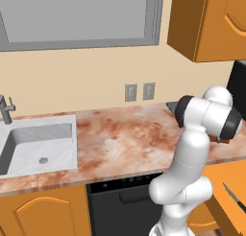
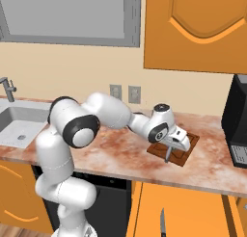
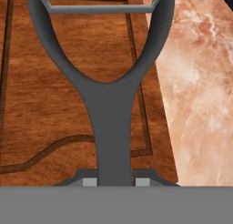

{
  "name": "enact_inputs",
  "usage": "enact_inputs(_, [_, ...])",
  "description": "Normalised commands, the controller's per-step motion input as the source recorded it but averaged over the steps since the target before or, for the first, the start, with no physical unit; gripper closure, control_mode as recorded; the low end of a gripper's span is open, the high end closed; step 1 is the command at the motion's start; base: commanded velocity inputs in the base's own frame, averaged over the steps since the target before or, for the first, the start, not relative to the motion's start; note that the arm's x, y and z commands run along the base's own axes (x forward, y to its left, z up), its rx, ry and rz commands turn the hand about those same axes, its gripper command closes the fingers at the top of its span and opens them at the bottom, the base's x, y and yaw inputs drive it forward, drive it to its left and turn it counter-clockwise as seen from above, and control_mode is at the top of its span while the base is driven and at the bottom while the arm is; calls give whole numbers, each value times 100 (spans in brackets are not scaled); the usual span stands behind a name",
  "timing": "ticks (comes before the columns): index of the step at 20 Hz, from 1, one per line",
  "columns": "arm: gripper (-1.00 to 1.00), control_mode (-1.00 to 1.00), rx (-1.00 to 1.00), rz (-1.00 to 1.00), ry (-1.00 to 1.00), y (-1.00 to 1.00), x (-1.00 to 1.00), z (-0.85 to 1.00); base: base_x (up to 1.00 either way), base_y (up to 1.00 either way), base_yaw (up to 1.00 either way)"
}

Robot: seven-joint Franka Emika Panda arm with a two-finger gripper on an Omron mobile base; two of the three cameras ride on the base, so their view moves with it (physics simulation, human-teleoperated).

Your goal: Open the drawer on the right and place the cutting tools on the cutting board.

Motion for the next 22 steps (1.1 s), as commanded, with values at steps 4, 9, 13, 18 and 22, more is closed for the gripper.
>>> enact_inputs(4, [-100,-100,0,0,0,0,19,-14,0,0,0])
enact_inputs(9, [-100,-100,0,0,0,0,47,-2,0,0,0])
enact_inputs(13, [-100,-100,0,0,0,-2,36,0,0,0,0])
enact_inputs(18, [-100,-100,0,0,-7,-23,-36,22,0,0,0])
enact_inputs(22, [-100,-100,0,0,-16,-14,-99,46,0,0,0])
